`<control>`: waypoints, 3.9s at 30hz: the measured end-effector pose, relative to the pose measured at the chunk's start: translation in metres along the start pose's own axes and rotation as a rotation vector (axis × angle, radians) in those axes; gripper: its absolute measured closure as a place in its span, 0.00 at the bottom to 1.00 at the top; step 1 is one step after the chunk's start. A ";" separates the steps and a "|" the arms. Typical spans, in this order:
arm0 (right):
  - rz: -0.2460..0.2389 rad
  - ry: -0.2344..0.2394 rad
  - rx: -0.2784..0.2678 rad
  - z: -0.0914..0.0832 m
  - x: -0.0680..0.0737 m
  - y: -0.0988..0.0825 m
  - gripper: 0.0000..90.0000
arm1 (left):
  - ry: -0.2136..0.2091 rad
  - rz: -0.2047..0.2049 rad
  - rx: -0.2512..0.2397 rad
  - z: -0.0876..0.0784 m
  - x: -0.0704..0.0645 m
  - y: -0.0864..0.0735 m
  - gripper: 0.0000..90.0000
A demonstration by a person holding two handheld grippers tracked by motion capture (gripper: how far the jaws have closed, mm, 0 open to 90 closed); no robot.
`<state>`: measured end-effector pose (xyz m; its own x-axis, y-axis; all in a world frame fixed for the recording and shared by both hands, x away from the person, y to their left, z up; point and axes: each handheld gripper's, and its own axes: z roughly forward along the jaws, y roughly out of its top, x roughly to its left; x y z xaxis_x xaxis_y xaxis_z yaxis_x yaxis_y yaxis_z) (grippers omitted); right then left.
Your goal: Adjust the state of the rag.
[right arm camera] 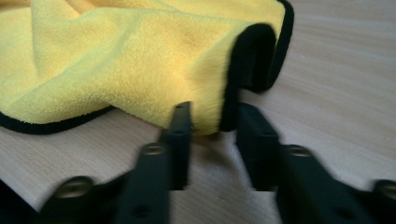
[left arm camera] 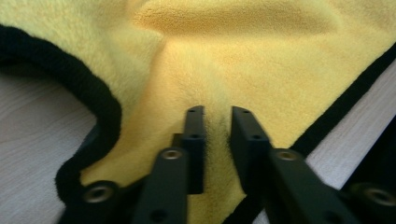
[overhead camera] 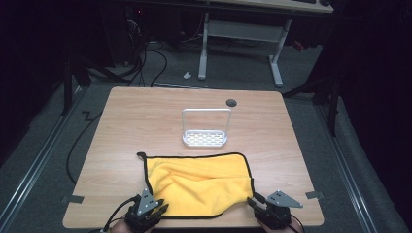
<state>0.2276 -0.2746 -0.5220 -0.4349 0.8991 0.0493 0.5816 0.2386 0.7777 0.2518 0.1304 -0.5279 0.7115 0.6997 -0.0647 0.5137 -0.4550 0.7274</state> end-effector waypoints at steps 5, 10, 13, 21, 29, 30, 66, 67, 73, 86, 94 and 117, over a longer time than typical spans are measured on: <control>-0.055 -0.025 -0.086 -0.014 0.011 0.018 0.98 | -0.023 -0.040 -0.014 -0.001 0.008 0.002 0.99; -0.115 -0.034 -0.156 -0.015 0.022 0.054 0.98 | 0.021 -0.057 -0.127 -0.017 0.033 0.027 0.99; -0.124 -0.033 -0.164 -0.001 0.021 0.073 0.98 | 0.024 -0.081 -0.130 -0.012 0.047 0.033 0.99; -0.126 -0.062 -0.014 0.099 0.013 0.124 0.91 | 0.029 -0.161 -0.077 0.012 0.077 0.027 0.98; -0.062 -0.048 -0.057 0.081 0.018 0.113 0.64 | 0.019 -0.121 -0.065 0.010 0.065 0.025 0.97; -0.062 -0.048 -0.057 0.081 0.018 0.113 0.64 | 0.017 -0.119 -0.062 0.010 0.065 0.025 0.97; -0.019 -0.140 0.115 0.074 -0.026 0.059 0.69 | -0.105 -0.166 -0.030 0.004 0.059 0.018 0.71; -0.012 -0.139 0.114 0.073 -0.027 0.058 0.69 | -0.107 -0.161 -0.014 0.008 0.057 0.017 0.71; 0.016 -0.201 0.114 0.052 -0.050 0.044 0.69 | -0.162 -0.078 0.001 0.018 0.025 0.018 0.71; 0.032 -0.202 0.015 0.026 -0.061 0.048 0.63 | -0.200 -0.033 -0.060 0.027 0.013 0.039 0.61; -0.107 -0.033 -0.020 0.034 0.016 0.056 0.62 | -0.020 -0.203 -0.125 0.052 0.087 0.069 0.54; -0.191 0.071 0.058 0.068 0.068 0.064 0.69 | 0.028 -0.296 -0.104 0.105 0.121 0.102 0.96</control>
<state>0.2821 -0.1727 -0.5115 -0.5875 0.8077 -0.0499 0.5213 0.4249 0.7400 0.4409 0.1104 -0.5334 0.5240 0.8090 -0.2664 0.6440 -0.1717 0.7455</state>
